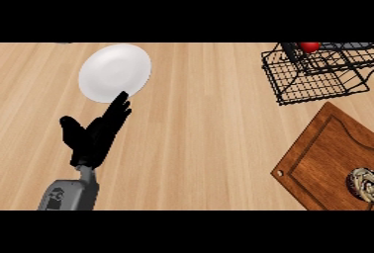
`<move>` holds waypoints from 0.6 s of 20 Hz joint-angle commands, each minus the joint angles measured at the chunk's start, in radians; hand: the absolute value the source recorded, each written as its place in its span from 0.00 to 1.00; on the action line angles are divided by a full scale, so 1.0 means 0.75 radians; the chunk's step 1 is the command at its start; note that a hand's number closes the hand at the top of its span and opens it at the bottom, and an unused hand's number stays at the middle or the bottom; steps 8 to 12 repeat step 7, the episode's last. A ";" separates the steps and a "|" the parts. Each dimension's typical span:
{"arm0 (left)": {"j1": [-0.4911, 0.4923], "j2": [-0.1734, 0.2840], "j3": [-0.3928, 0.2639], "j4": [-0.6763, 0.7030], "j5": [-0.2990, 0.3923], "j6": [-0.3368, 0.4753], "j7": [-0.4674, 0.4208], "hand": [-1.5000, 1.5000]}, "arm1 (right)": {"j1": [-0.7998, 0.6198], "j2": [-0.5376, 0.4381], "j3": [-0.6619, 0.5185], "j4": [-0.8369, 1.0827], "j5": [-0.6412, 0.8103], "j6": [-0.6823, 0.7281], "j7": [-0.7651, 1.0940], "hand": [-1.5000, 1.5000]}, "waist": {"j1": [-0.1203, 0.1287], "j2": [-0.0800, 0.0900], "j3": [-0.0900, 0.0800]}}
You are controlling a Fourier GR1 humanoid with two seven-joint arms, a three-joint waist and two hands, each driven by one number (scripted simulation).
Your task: Pick the tomato from the cutting board and place it in the tiered basket
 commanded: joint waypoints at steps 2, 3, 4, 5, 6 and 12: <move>-0.039 -0.002 0.015 -0.013 0.006 0.019 0.037 0.50 | 0.167 -0.134 -0.038 0.066 -0.015 0.155 -0.156 0.00 | -0.002 0.006 0.005; -0.001 0.028 0.010 -0.029 0.011 -0.023 0.022 0.50 | 0.154 -0.184 -0.051 0.076 -0.027 0.182 -0.113 0.00 | 0.009 0.002 0.002; -0.028 0.007 0.013 0.008 0.006 -0.003 0.012 0.50 | 0.196 -0.211 -0.062 0.088 -0.034 0.233 -0.163 0.00 | -0.011 0.004 0.004; 0.012 -0.005 0.003 0.005 0.004 -0.003 -0.008 0.50 | 0.230 -0.214 -0.067 0.094 -0.036 0.230 -0.193 0.00 | -0.004 0.002 0.003; 0.016 0.010 0.028 0.019 0.010 -0.015 -0.061 0.50 | 0.261 -0.195 -0.074 0.100 -0.042 0.227 -0.228 0.00 | -0.004 0.002 0.003; -0.034 0.006 0.028 0.035 0.012 -0.002 0.000 0.50 | 0.241 -0.219 -0.084 0.101 -0.050 0.217 -0.198 0.00 | -0.002 0.007 0.005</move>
